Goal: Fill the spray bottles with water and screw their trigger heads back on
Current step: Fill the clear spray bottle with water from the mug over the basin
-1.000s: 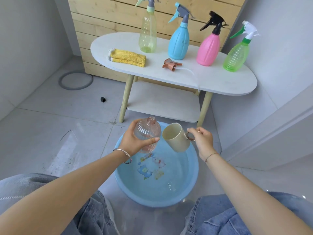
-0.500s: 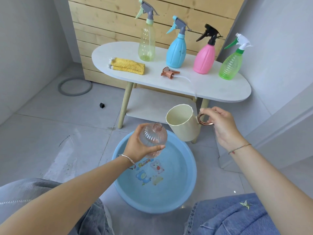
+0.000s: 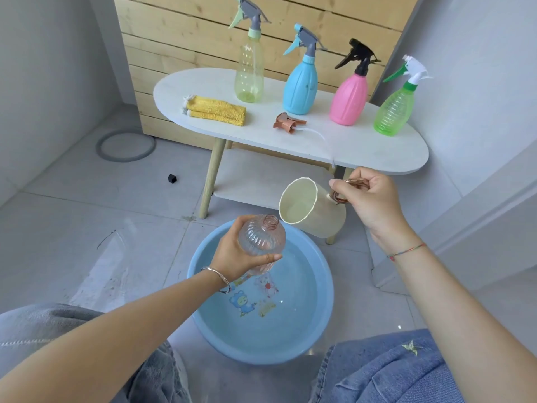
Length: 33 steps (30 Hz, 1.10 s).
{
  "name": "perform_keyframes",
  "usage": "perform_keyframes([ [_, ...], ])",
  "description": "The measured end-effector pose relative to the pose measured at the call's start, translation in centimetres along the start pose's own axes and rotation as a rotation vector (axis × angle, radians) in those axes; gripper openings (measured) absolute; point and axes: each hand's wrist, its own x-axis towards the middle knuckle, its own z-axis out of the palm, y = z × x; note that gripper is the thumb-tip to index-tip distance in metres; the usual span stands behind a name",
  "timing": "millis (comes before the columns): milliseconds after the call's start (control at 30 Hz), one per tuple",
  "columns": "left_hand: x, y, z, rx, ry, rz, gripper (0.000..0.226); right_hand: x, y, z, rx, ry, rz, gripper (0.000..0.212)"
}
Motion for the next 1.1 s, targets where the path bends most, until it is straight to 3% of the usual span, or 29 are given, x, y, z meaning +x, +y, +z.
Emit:
perform_keyframes([
  [367, -0.1, 0.3, -0.2, 0.035, 0.024, -0.021, 0.072, -0.2, -0.6, 1.5, -0.065, -0.074, -0.049, 0.031],
  [1100, -0.3, 0.5, -0.3, 0.034, 0.022, -0.034, 0.072, 0.0, -1.5, 2.4, -0.173, -0.071, -0.196, 0.039],
])
